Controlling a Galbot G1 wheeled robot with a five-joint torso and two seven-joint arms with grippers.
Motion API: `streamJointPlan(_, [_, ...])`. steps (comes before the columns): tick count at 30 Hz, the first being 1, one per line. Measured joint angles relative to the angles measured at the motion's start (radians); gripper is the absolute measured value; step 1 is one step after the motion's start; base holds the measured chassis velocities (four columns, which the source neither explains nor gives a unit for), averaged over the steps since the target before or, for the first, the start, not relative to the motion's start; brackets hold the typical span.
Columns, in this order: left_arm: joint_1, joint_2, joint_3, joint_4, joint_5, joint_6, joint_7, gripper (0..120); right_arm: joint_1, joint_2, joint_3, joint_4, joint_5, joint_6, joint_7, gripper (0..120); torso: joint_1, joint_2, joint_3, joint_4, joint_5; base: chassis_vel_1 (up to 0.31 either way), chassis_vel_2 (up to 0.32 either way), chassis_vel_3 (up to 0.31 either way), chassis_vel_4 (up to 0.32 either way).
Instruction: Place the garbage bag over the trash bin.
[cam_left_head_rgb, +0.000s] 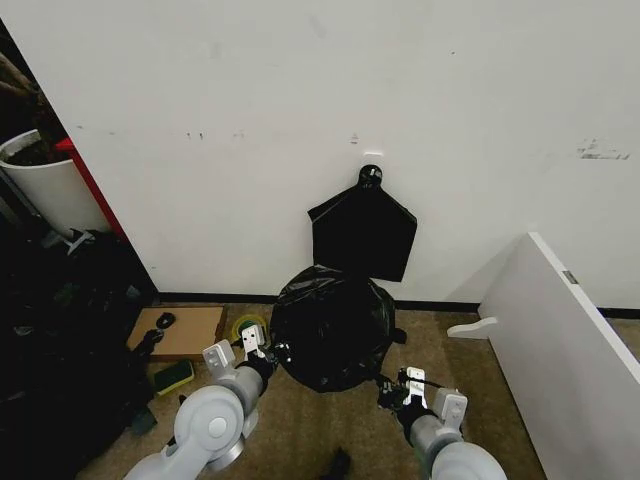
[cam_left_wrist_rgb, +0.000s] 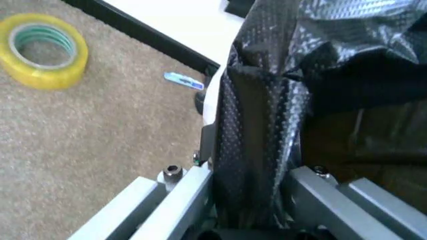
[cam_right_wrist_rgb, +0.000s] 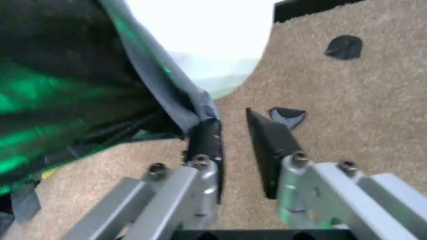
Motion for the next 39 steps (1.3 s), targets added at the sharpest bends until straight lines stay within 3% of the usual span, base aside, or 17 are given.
streamJointPlan(4, [-0.008, -0.002, 0.0, 0.012, 0.002, -0.005, 0.002, 0, -0.012, -0.004, 0.005, 0.006, -0.012, 0.005, -0.001, 25, 0.0, 0.0, 0.0, 0.0, 0.0, 0.0, 0.0, 0.0, 0.0])
streamJointPlan(6, [-0.013, -0.002, 0.0, 0.019, 0.003, -0.006, 0.004, 0, -0.019, -0.006, 0.008, 0.01, -0.018, 0.007, -0.002, 32, 0.0, 0.0, 0.0, 0.0, 0.0, 0.0, 0.0, 0.0, 0.0])
streamJointPlan(8, [-0.019, -0.002, 0.0, 0.026, 0.002, -0.008, 0.004, 0, -0.024, -0.008, 0.012, 0.011, -0.028, 0.01, -0.003, 46, 0.0, 0.0, 0.0, -0.0001, 0.0, 0.0, 0.0, 0.0, 0.0])
streamJointPlan(10, [-0.021, -0.002, 0.0, 0.027, 0.002, -0.009, 0.004, 0, -0.024, -0.009, 0.013, 0.01, -0.03, 0.012, -0.003, 48, 0.0, 0.0, 0.0, -0.0001, 0.0, 0.0, 0.0, 0.0, 0.0])
streamJointPlan(14, [-0.026, 0.007, -0.003, 0.028, -0.01, -0.009, 0.005, 0, -0.024, -0.009, 0.023, -0.001, -0.033, 0.016, -0.007, 65, 0.0, 0.0, 0.0, 0.0, 0.0001, 0.0, 0.0, 0.0, 0.0])
streamJointPlan(19, [-0.037, 0.011, -0.007, 0.05, -0.01, -0.013, -0.001, 0, -0.069, -0.03, 0.039, 0.017, -0.009, 0.06, -0.143, 83, 0.0, 0.0, 0.0, 0.0, -0.0001, 0.0, 0.0, 0.0, 0.0])
streamJointPlan(22, [-0.053, 0.007, -0.007, 0.073, -0.007, -0.019, -0.005, 0, -0.105, -0.043, 0.036, 0.028, -0.088, 0.083, -0.24, 95, 0.0, 0.0, 0.0, 0.0, 0.0, 0.0, 0.0, 0.0, 0.0])
streamJointPlan(26, [-0.062, 0.004, -0.005, 0.077, -0.008, -0.019, -0.009, 0, -0.12, -0.053, 0.029, 0.026, -0.158, 0.108, -0.29, 100, 0.0, 0.0, 0.0, 0.0, 0.0001, 0.0, 0.0, 0.0, 0.0])
streamJointPlan(29, [-0.073, 0.002, -0.001, 0.079, -0.013, -0.018, -0.016, 0, -0.133, -0.069, 0.015, -0.002, -0.29, 0.191, -0.372, 100, 0.0, 0.0, 0.0, 0.0, 0.0, 0.0, 0.0, 0.0, 0.0])
streamJointPlan(32, [-0.073, 0.004, -0.001, 0.079, -0.005, -0.018, -0.011, 0, -0.131, -0.068, 0.015, -0.014, -0.303, 0.219, -0.379, 100, 0.0, 0.0, 0.0, -0.0001, 0.0001, 0.0, 0.0, 0.0, 0.0])
streamJointPlan(39, [-0.019, 0.06, 0.017, 0.103, 0.311, -0.096, 0.177, 0, -0.12, -0.087, 0.093, -0.002, -0.202, 0.281, -0.419, 100, 0.0, 0.0, 0.0, 0.0003, 0.0, 0.0, 0.0, 0.0, 0.0])
